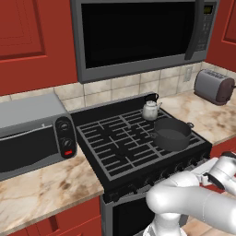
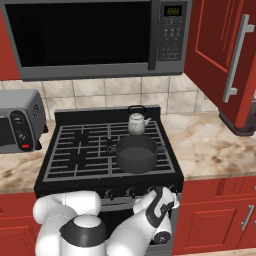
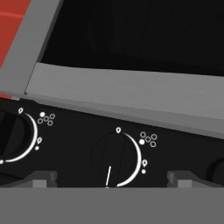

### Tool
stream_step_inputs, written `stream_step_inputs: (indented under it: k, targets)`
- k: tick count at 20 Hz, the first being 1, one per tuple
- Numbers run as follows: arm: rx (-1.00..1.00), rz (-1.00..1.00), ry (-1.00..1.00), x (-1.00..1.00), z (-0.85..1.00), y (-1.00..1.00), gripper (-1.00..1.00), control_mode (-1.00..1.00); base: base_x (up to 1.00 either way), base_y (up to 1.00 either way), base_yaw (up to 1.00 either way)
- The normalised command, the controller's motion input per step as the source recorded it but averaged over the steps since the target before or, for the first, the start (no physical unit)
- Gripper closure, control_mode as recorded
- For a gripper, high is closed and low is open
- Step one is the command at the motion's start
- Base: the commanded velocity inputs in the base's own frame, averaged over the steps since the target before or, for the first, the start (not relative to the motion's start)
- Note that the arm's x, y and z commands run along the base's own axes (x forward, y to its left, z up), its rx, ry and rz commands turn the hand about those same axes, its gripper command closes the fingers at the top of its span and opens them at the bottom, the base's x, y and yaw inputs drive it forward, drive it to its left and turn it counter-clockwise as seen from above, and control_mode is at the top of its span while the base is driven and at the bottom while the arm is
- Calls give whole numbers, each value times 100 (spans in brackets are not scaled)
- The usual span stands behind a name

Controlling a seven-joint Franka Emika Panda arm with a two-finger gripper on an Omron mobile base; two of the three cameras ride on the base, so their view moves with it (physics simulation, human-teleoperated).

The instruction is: Pick the kettle from the cabinet and place it on a stove burner. Then pick the pot from the counter and place it on another stove burner. Finally, turn both burners on.

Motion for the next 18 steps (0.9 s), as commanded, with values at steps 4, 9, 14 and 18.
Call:
stream_step_inputs:
  k: [4,9,14,18]
  targets:
    - [0,0,-1,3,-1,0,-100,-100,0,0,0]
    - [0,0,-1,0,0,2,-100,-100,0,0,0]
    - [0,0,0,0,0,7,-100,-100,0,0,0]
    - [0,0,0,0,0,17,-100,-100,0,0,0]
